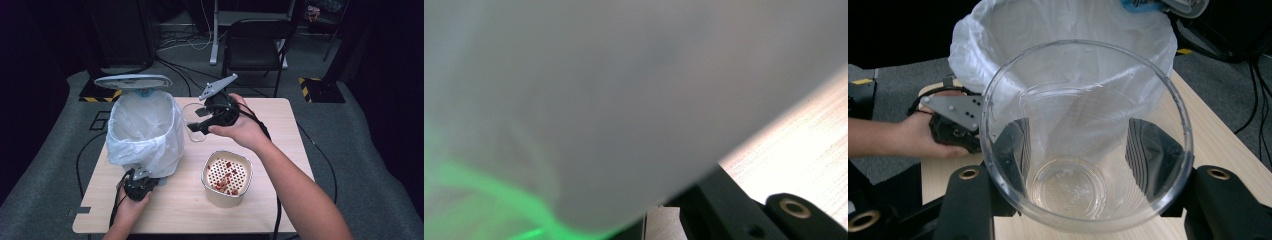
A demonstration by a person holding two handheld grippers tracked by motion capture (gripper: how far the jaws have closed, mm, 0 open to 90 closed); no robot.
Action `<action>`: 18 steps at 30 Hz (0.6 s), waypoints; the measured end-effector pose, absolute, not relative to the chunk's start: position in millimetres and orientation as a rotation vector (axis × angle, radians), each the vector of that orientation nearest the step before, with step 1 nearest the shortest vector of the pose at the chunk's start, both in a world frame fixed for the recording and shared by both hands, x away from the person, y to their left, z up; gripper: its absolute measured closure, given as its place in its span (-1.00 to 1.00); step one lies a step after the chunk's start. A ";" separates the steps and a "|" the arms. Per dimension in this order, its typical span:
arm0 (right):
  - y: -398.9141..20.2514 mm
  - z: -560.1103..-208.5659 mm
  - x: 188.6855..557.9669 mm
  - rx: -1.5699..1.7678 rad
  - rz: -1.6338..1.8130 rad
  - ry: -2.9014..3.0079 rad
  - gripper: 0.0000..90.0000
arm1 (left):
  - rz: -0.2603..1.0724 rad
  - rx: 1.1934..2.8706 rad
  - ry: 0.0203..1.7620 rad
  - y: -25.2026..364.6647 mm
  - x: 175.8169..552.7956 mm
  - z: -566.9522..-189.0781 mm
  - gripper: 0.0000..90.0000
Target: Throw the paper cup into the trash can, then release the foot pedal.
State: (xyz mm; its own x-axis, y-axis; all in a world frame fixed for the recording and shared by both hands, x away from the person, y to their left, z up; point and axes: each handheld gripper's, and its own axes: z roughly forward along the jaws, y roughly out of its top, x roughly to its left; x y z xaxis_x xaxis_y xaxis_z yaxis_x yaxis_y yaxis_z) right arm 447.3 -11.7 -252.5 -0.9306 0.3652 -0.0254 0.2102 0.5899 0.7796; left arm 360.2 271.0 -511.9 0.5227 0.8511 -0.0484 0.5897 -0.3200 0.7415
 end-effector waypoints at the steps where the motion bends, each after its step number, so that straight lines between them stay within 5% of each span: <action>1: -10.1 -251.7 448.1 0.481 1.259 2.631 -0.04 | 0.458 2.018 1.189 269.9 359.8 -512.5 1.00; 16: 9.2 -236.0 454.0 0.490 1.288 2.591 -0.04 | 0.471 2.101 1.152 274.4 360.6 -510.0 1.00; 18: 13.8 -232.1 454.9 0.495 1.308 2.576 -0.04 | 0.456 2.014 1.176 269.9 360.0 -512.4 1.00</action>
State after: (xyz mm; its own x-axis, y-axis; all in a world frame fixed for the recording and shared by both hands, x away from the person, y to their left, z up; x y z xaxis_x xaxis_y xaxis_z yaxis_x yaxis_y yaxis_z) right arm 454.9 13.8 -232.1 -0.9217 0.3863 -0.0343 0.2002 0.5497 0.8110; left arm 360.0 269.9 -512.4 0.5151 0.8548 -0.0632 0.5890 -0.2995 0.7506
